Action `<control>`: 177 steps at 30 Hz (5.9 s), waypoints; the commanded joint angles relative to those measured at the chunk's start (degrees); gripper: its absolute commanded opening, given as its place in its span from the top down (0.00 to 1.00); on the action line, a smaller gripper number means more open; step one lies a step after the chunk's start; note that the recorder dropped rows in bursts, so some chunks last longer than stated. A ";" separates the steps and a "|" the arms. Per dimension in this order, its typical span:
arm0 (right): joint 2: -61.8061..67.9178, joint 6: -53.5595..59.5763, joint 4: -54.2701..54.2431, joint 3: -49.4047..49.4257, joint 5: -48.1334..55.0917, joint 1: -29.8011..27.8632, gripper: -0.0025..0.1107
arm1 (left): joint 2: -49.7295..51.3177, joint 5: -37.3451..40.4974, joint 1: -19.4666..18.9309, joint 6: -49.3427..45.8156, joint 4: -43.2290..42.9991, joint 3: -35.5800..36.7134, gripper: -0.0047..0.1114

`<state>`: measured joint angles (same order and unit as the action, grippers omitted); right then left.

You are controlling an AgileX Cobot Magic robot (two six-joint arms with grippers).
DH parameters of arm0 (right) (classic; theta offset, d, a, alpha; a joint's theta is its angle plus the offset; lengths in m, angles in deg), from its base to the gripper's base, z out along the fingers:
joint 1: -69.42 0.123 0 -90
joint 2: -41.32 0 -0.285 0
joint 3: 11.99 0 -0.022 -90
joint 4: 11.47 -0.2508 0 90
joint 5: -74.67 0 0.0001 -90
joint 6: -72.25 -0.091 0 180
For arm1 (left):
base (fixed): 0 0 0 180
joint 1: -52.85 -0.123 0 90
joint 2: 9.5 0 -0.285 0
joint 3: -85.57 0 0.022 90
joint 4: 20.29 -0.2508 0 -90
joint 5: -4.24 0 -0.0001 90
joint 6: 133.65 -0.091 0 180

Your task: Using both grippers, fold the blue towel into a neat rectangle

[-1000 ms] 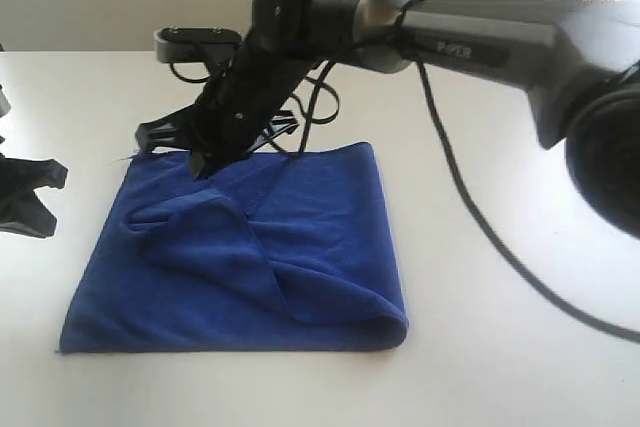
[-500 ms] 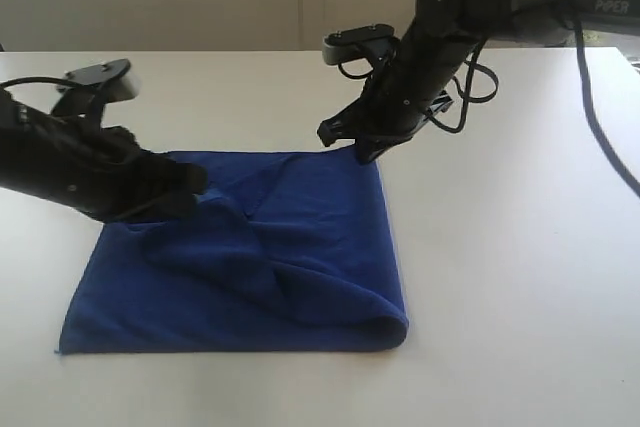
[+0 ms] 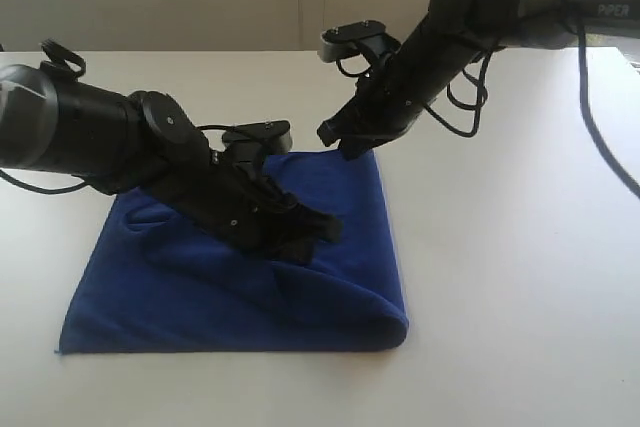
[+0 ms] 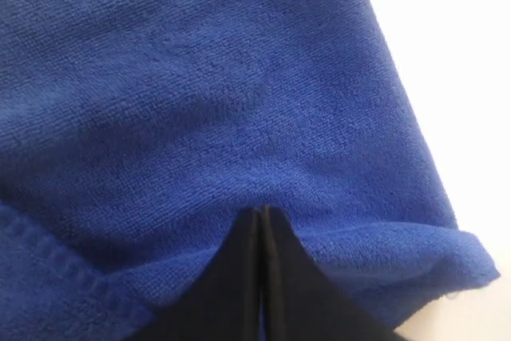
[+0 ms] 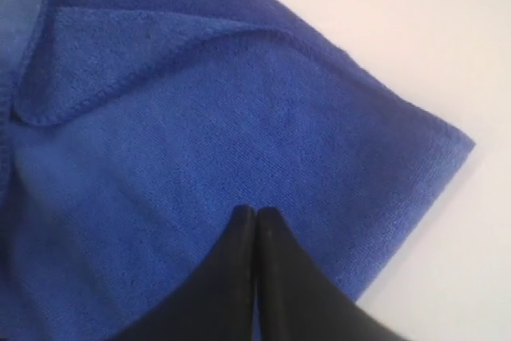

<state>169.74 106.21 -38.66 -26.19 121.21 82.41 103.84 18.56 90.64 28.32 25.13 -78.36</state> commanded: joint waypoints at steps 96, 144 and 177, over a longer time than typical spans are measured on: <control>4.52 -11.14 13.98 7.29 1.73 2.89 0.98 | 3.22 0.26 -14.40 31.18 -45.88 -1.24 0.96; -5.70 3.25 -0.24 18.86 -6.04 2.99 0.98 | -0.60 15.56 1.62 16.70 -32.27 -3.25 0.96; -21.02 -10.18 -0.49 40.82 -22.04 7.13 0.98 | 4.03 6.41 -6.35 15.85 -38.65 -0.15 0.96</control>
<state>150.12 96.75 -39.14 14.15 100.60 88.55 105.74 23.76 84.83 44.74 -11.15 -79.64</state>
